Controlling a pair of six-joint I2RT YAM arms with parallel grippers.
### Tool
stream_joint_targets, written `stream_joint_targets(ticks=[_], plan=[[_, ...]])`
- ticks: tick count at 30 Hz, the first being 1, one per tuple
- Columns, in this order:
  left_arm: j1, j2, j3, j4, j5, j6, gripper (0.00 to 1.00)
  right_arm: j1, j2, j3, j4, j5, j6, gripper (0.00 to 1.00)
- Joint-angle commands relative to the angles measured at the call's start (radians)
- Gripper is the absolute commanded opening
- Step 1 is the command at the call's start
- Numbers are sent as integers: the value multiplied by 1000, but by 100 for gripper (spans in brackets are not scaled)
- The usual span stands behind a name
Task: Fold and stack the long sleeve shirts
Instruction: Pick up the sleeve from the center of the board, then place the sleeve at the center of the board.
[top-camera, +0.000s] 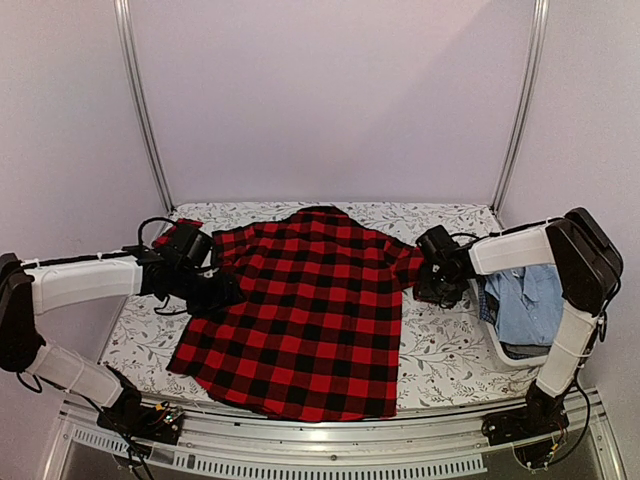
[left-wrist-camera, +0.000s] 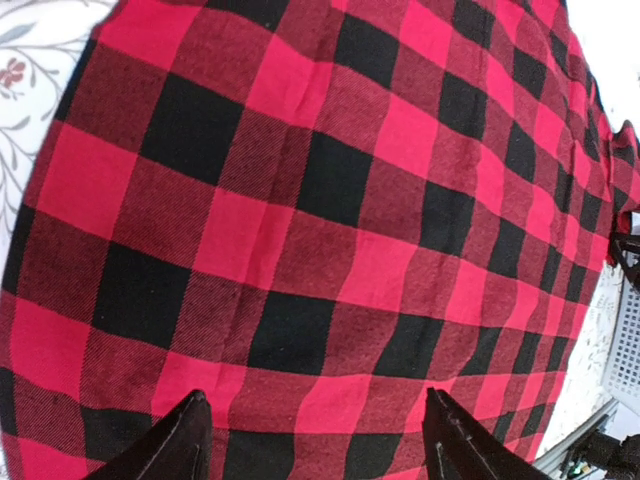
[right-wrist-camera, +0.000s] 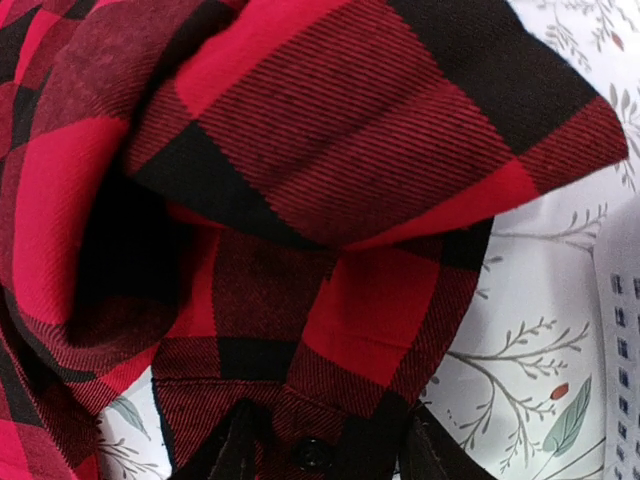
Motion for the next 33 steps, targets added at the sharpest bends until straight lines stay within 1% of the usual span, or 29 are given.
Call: stream_joint_targets(ticks=[1,4,6,7,8,10,13,18,21,24,27,29,32,33], plan=[[-21,-5,58,-11,8,35,72,-10,19,42,-11,62,-4,34],[-27,-9,83,-11,18,44,72,-10,3,105,-90,134,-31,15],[-30,-12,97,-11,23,50,72,-10,-9,160,-144,187,-54,5],[-31,-13,103,-11,26,52,72,-10,-14,193,-173,211,-67,1],[-31,-15,109,-11,29,53,72,-9,-16,230,-201,240,-87,0],[-33,-19,124,-10,33,57,72,3,-17,306,-240,294,-124,0],[-35,-25,139,-10,38,62,72,57,-6,434,-263,375,-231,0],[-36,-27,155,-11,47,69,72,244,72,592,-237,408,-411,0],[-37,-29,156,-11,50,71,72,369,143,649,-209,329,-490,0],[-37,-28,153,-11,56,75,72,461,200,667,-181,255,-523,0],[-38,-26,152,-3,77,82,72,473,207,671,-175,119,-489,0],[-39,-24,141,15,101,82,72,473,170,651,-134,-4,-453,4],[-39,-12,111,70,149,67,72,472,148,638,-100,-80,-432,6],[-39,-4,102,92,168,60,73,471,150,641,-100,-93,-430,10]])
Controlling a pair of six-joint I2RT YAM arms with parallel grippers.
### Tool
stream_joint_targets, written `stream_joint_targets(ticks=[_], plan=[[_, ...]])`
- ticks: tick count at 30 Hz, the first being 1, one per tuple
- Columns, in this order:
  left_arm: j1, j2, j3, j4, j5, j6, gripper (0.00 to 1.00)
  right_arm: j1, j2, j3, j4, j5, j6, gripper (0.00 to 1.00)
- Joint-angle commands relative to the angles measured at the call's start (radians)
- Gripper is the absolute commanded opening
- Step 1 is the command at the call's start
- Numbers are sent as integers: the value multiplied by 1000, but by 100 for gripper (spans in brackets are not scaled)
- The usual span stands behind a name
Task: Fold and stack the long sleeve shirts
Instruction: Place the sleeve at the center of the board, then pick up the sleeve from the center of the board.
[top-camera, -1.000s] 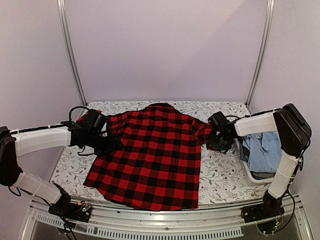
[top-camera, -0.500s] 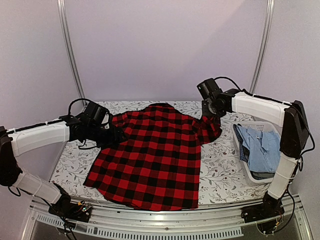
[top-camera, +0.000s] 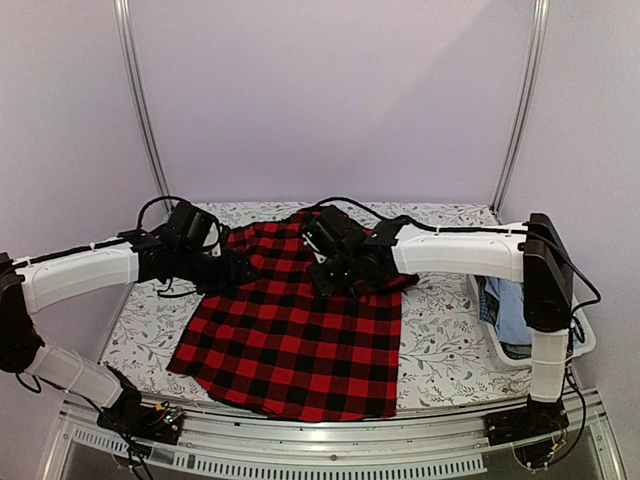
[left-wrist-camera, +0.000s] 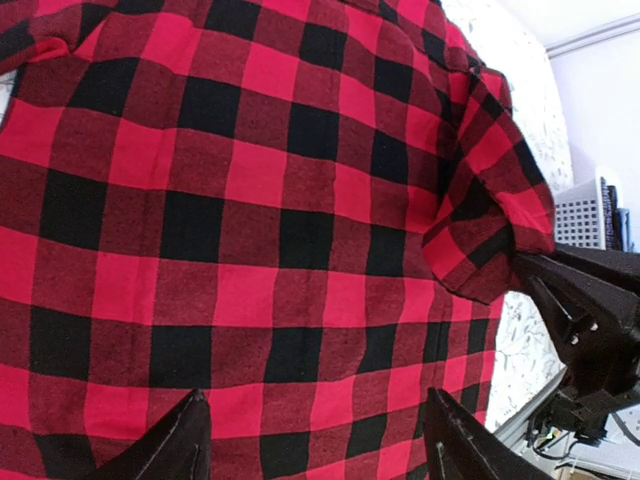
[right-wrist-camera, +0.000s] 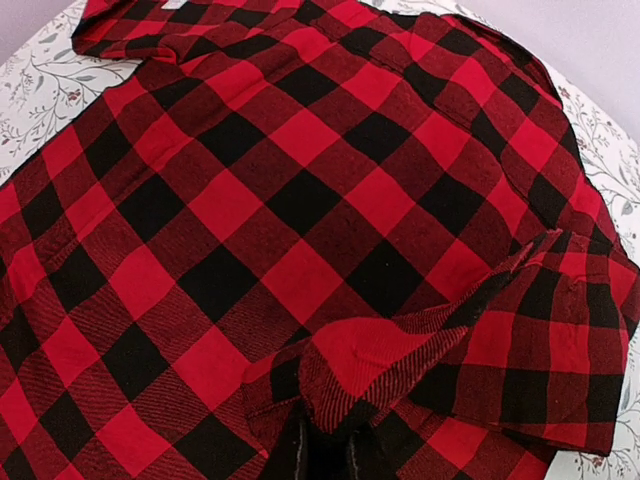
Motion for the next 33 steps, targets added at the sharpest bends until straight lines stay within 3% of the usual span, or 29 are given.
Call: stream_joint_targets(ticks=[1,3,7,17,22,27,33], plan=[[-14,12,-38,100,93,-11,73,-28,-55,2,57,-155,26,20],[-13,35,-52,149,127,-28,73,-28,-52,-1,55,-191,31,41],[-19,97,-70,248,175,-62,74,-45,-87,-25,57,-218,55,56],[-126,328,95,228,98,0,73,-97,-325,-230,129,-164,109,59],[-248,420,219,129,-54,43,73,-113,-473,-390,240,-87,139,58],[-350,536,364,14,-203,81,73,-140,-645,-524,331,-38,157,63],[-422,680,534,-145,-358,107,72,-141,-728,-589,331,15,132,67]])
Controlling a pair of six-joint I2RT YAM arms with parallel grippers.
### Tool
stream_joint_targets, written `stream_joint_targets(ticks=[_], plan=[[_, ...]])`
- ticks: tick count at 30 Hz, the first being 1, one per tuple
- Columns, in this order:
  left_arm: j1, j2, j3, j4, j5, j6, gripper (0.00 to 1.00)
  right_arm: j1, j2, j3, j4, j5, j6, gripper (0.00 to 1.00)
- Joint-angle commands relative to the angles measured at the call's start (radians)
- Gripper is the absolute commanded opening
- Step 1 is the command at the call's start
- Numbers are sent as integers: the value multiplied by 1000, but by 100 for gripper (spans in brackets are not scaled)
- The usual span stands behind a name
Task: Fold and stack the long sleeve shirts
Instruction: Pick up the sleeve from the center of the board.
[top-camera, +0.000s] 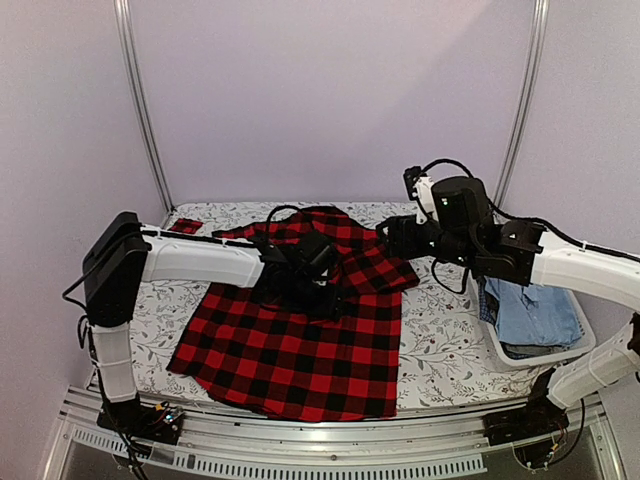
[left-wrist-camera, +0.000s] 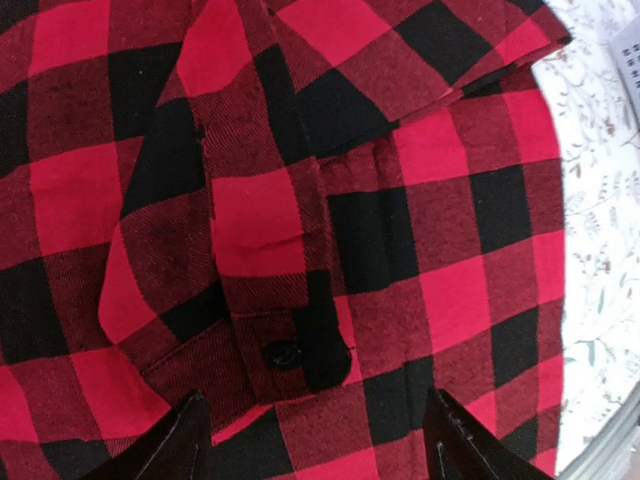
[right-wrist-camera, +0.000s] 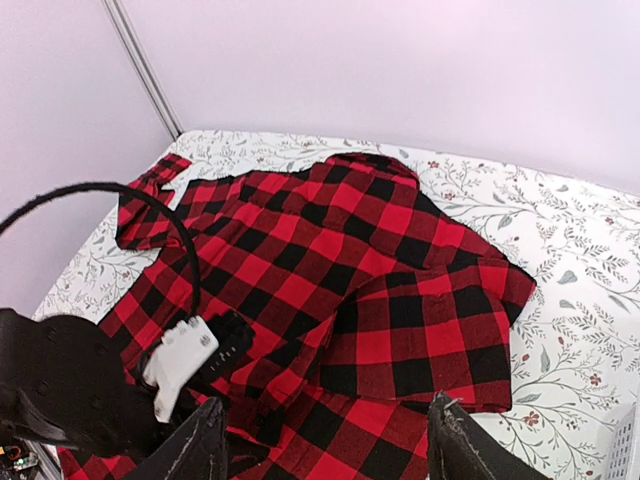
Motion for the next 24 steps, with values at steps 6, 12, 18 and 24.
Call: stream_joint_targets(ticks=[6,12,18,24], plan=[[-59,149,172,-202,-199,56,68,-3,-82,-108,1,56,57,67],[-72,204,237,-229,-221,91,56,-11,-46,-138,-18,26,117,65],[-71,210,262,-262,-256,112,22,-53,13,-166,-10,-41,174,60],[-41,122,241,-257,-244,117,0,-105,119,-170,6,-166,220,49]])
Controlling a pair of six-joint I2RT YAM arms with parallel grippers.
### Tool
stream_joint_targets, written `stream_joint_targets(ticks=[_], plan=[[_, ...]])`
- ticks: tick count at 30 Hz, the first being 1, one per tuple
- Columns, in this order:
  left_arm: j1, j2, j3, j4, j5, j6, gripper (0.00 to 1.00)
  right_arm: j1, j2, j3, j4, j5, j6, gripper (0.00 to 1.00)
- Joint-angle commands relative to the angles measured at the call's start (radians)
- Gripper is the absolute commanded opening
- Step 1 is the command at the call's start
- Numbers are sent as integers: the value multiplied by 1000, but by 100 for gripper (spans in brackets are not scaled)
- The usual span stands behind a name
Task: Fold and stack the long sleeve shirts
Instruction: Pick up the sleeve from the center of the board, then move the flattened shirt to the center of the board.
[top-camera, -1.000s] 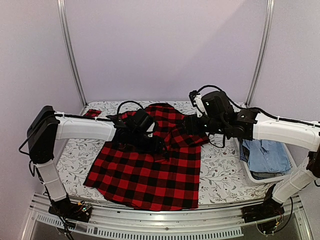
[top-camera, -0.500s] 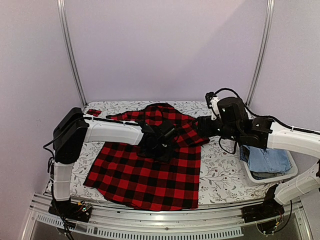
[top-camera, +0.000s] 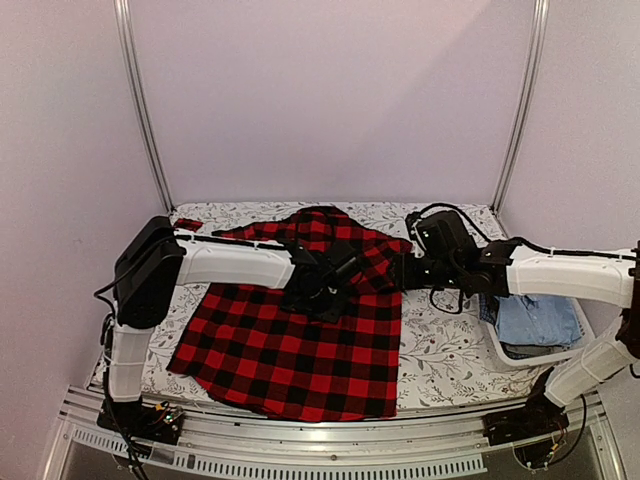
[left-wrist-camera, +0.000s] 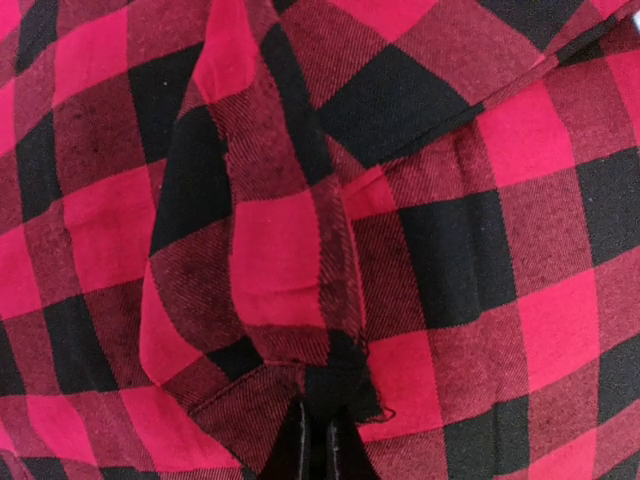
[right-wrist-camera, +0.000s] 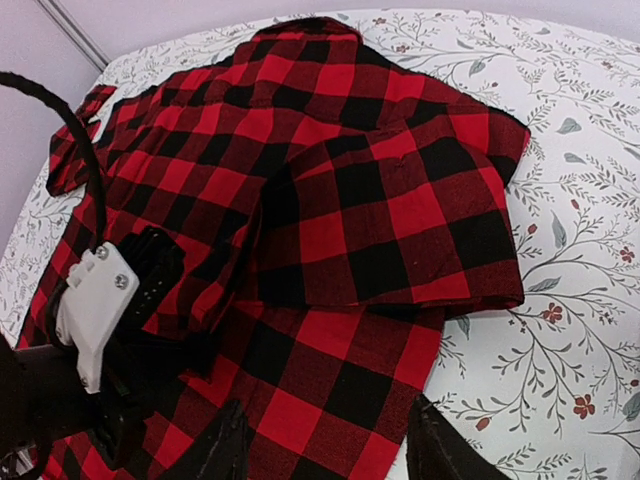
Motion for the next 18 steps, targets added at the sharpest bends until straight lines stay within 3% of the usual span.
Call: stream_joint_targets(ticks=[1,4,7,18], plan=[[27,-106,-9,1,4,10,0,-44,87,-9,22,-127,57,44],[68,-185,-47,39,59,10,0,-82,149,4,55,-187,69,28],[114,-262,-74,67,107,12,0,-105,208,36,70,-217,72,18],[284,-389,-178,166,318,7,0,-191,471,180,79,-277,90,3]])
